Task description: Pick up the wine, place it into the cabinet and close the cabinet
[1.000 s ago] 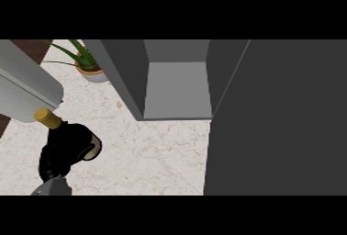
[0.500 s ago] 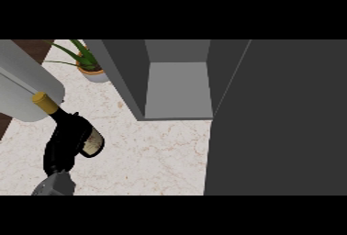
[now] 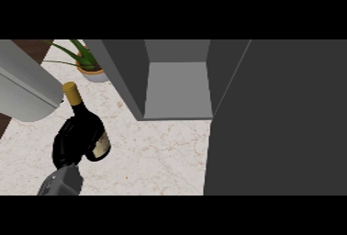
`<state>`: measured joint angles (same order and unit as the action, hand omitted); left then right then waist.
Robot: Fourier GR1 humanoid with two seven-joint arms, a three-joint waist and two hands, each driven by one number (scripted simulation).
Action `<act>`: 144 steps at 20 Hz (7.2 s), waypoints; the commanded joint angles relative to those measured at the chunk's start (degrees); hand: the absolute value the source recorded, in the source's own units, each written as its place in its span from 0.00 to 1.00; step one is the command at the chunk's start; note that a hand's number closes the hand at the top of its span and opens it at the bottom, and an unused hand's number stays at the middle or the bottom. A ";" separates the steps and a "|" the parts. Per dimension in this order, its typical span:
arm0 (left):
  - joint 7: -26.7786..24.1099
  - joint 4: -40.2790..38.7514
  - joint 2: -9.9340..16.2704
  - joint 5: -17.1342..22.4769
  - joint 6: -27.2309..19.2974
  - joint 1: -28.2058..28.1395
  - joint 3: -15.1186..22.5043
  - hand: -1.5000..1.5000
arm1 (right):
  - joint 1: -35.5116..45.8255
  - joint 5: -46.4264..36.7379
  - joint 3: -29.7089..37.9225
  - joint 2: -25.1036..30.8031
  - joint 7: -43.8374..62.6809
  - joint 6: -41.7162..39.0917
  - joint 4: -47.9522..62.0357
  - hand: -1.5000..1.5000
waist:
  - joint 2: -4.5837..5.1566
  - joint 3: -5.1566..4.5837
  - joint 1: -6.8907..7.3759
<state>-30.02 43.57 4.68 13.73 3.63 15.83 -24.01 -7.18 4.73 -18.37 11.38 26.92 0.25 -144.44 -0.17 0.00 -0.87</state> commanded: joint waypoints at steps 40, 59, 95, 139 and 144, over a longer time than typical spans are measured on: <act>25.09 44.52 -4.68 6.17 -34.13 3.15 44.53 1.00 | -1.79 9.24 6.61 -0.11 5.92 -2.65 -11.13 0.00 | 0.15 0.01 -0.29; 6.15 13.43 -4.68 18.75 -35.11 13.54 46.69 1.00 | -5.23 7.72 3.30 -2.50 1.56 -5.97 -9.24 0.00 | 0.42 -0.06 -1.21; 2.31 -18.86 -2.88 33.07 -38.30 42.99 42.25 1.00 | -4.25 8.49 6.57 -4.24 2.06 -7.57 -7.15 0.00 | 0.37 0.01 -0.96; -8.77 -25.30 -3.62 24.04 -32.09 44.39 39.99 0.00 | -12.66 3.31 0.39 -6.15 -1.65 -9.81 -9.89 0.00 | -0.37 -0.01 0.60; -6.55 -18.07 -3.06 23.60 -29.29 40.76 40.62 0.00 | -10.53 3.84 1.50 -6.04 -1.02 -8.83 -8.66 0.00 | -0.42 0.00 1.31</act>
<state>-37.48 20.12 0.63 37.91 -27.34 60.28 16.06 -16.13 6.22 -17.27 4.71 21.70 -9.54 -143.79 -0.28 -0.01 -0.59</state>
